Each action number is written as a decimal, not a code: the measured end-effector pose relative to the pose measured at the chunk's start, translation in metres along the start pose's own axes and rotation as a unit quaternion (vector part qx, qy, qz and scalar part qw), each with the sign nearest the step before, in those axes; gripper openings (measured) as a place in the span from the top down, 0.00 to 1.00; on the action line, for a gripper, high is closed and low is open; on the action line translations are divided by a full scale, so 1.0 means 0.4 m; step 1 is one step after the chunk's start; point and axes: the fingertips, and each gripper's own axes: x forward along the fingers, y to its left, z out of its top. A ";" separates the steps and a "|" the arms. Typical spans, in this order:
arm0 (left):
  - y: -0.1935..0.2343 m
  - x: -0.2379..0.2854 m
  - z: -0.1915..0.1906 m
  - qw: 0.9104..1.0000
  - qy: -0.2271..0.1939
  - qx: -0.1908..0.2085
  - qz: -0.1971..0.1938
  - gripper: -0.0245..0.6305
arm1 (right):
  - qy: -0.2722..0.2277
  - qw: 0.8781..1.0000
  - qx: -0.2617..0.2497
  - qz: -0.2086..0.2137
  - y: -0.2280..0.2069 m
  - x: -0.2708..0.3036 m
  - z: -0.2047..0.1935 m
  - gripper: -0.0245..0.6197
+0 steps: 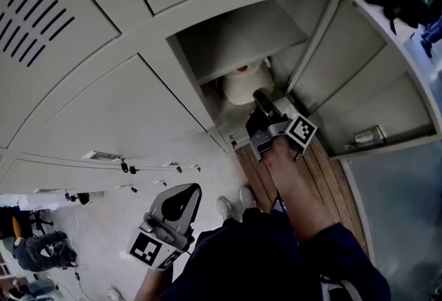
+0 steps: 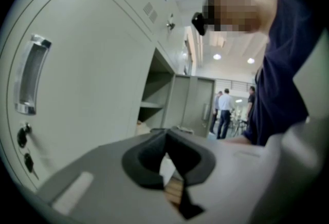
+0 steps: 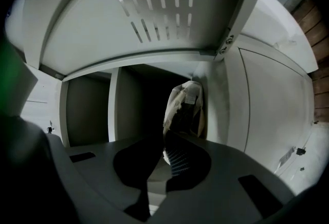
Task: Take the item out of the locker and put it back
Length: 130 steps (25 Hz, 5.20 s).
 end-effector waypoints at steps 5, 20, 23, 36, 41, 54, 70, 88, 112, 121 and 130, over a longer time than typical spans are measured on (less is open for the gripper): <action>0.008 0.003 -0.004 1.000 0.004 0.002 0.008 0.96 | 0.000 1.000 0.003 -0.021 -0.021 0.019 0.005 0.93; 0.008 0.010 0.008 1.000 0.003 0.003 0.008 0.96 | -0.005 0.998 0.028 -0.060 -0.062 0.059 0.012 0.93; 0.011 0.004 0.007 1.000 0.003 0.003 0.009 0.96 | -0.003 0.997 0.030 -0.070 -0.069 0.061 0.009 0.93; 0.006 -0.023 0.003 1.000 -0.001 0.003 -0.005 0.96 | -0.005 0.997 0.022 -0.076 -0.054 0.032 -0.005 0.86; -0.001 -0.036 0.001 1.000 -0.004 0.003 -0.012 0.96 | -0.014 0.997 0.018 -0.078 -0.048 0.005 -0.007 0.85; -0.039 -0.076 -0.011 1.000 -0.005 0.009 -0.030 0.96 | -0.020 0.996 0.013 -0.085 -0.048 -0.064 -0.026 0.80; -0.072 -0.106 0.017 0.998 -0.024 0.021 -0.046 0.96 | -0.006 0.993 -0.112 -0.030 0.145 -0.133 -0.059 0.80; -0.078 -0.147 0.046 0.994 -0.052 0.044 -0.086 0.96 | 0.072 0.915 -0.395 0.039 0.412 -0.260 -0.238 0.86; -0.057 -0.193 0.044 0.995 -0.057 0.042 -0.076 0.96 | 0.115 0.839 -0.531 0.033 0.433 -0.346 -0.361 0.92; -0.054 -0.188 0.053 0.994 -0.060 0.042 -0.077 0.96 | 0.122 0.834 -0.537 0.033 0.433 -0.345 -0.373 0.93; -0.051 -0.184 0.055 0.994 -0.062 0.042 -0.075 0.96 | 0.128 0.828 -0.545 0.035 0.430 -0.339 -0.379 0.93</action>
